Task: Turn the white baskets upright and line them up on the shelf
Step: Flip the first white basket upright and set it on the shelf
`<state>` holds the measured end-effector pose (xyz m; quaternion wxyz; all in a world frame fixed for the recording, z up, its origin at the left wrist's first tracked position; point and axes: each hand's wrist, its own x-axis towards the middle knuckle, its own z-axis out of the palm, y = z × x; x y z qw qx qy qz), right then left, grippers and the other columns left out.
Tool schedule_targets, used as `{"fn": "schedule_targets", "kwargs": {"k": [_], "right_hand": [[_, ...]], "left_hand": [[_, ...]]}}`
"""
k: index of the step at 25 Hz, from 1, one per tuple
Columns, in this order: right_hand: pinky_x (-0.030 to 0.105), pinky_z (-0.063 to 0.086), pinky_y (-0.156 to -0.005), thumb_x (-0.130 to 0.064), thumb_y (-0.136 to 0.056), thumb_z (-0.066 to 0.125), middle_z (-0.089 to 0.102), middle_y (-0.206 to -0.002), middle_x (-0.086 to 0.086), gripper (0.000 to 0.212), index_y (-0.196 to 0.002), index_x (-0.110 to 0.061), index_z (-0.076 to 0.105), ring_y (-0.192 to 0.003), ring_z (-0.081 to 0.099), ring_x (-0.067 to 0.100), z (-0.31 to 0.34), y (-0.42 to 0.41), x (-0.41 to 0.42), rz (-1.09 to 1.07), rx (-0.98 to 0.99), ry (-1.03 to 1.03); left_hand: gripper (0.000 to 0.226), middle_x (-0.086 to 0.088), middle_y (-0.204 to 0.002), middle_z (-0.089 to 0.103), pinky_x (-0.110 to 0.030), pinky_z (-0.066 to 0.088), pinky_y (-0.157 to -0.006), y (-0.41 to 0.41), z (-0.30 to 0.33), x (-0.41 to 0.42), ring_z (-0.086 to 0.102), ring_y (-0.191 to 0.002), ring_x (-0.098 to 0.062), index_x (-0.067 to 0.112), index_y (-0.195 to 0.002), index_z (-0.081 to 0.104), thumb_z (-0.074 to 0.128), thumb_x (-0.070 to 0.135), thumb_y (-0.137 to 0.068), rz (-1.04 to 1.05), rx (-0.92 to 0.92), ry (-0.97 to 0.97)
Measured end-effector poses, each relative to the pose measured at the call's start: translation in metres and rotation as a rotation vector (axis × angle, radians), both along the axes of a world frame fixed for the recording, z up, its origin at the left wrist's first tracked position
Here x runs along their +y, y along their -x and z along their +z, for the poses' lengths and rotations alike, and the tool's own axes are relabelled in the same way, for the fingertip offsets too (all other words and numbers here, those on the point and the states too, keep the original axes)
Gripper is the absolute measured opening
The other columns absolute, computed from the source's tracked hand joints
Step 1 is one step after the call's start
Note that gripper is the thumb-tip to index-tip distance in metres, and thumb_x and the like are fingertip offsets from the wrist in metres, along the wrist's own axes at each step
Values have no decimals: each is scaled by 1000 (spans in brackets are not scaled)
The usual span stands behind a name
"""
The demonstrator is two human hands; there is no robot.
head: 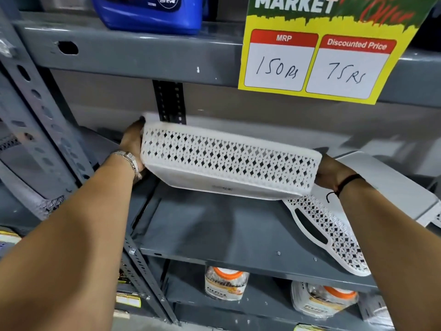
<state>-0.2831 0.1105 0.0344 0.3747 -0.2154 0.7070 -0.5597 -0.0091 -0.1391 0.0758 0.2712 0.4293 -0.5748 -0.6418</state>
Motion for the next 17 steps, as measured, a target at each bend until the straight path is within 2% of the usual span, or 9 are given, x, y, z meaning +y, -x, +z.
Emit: {"fn": "schedule_targets", "kwargs": {"k": [1, 2, 4, 5, 6, 8, 10, 12, 17], "right_hand": [[25, 55, -53, 1, -93, 40, 70, -53, 0, 23, -78, 1, 58, -50, 67, 11, 0, -4, -1, -21, 59, -30], [25, 50, -56, 7, -89, 41, 65, -58, 5, 19, -77, 6, 56, -52, 63, 15, 1, -8, -1, -34, 167, -118], [16, 47, -57, 12, -78, 45, 57, -81, 10, 17, -84, 2, 58, -65, 52, 17, -9, -15, -1, -29, 356, -221], [15, 50, -60, 10, -70, 49, 59, -90, 11, 25, -90, 1, 62, -72, 55, 21, -14, -22, -3, -10, 386, -213], [22, 53, -71, 4, -63, 49, 64, -100, 15, 39, -100, 2, 63, -85, 60, 28, -20, -29, -4, -5, 383, -216], [39, 48, -92, -2, -65, 48, 62, -121, 23, 56, -120, 3, 58, -112, 57, 36, -34, -32, -11, -30, 475, -277], [34, 41, -101, 2, -79, 49, 53, -135, 22, 53, -132, -1, 50, -126, 48, 34, -43, -27, -20, -57, 592, -392], [28, 36, -104, 2, -85, 49, 47, -142, 19, 51, -136, -3, 46, -132, 42, 31, -45, -29, -25, -65, 672, -475], [30, 36, -105, 9, -83, 47, 53, -134, 22, 41, -122, 3, 57, -128, 45, 33, -45, -38, -29, -126, 809, -533]], "left_hand": [[33, -4, -61, 74, -26, 46, -55, 2, -1, 3, 64, -46, -17, 11, -78, 56, 38, 31, -97, -9, 39, -109], [24, -16, -91, 74, -29, 45, -58, 3, -2, 6, 60, -55, -23, 9, -94, 57, 41, 27, -96, 5, -28, -94], [35, -26, -138, 50, -27, 45, -61, 5, -16, 1, 51, -66, -21, 1, -129, 49, 41, 8, -95, -43, -269, 16], [41, -25, -146, 41, -23, 48, -64, 6, -25, 2, 53, -77, -25, -5, -136, 42, 40, 3, -96, -97, -384, 99], [42, -24, -147, 40, -20, 51, -73, 7, -33, 4, 56, -95, -29, -9, -137, 40, 38, 2, -96, -116, -493, 175], [39, -27, -140, 48, -30, 45, -98, 7, -51, 1, 53, -122, -35, -11, -131, 47, 41, 5, -96, -41, -596, 287], [34, -24, -132, 57, -38, 42, -102, 7, -62, -4, 55, -121, -38, -6, -125, 57, 46, 7, -95, 39, -629, 312], [33, -22, -129, 60, -37, 43, -102, 6, -70, -7, 57, -119, -37, -1, -123, 61, 48, 7, -93, 78, -661, 303], [34, -27, -127, 60, -38, 45, -100, 7, -82, -6, 56, -120, -40, -7, -121, 60, 48, 0, -90, 112, -772, 322]]}}
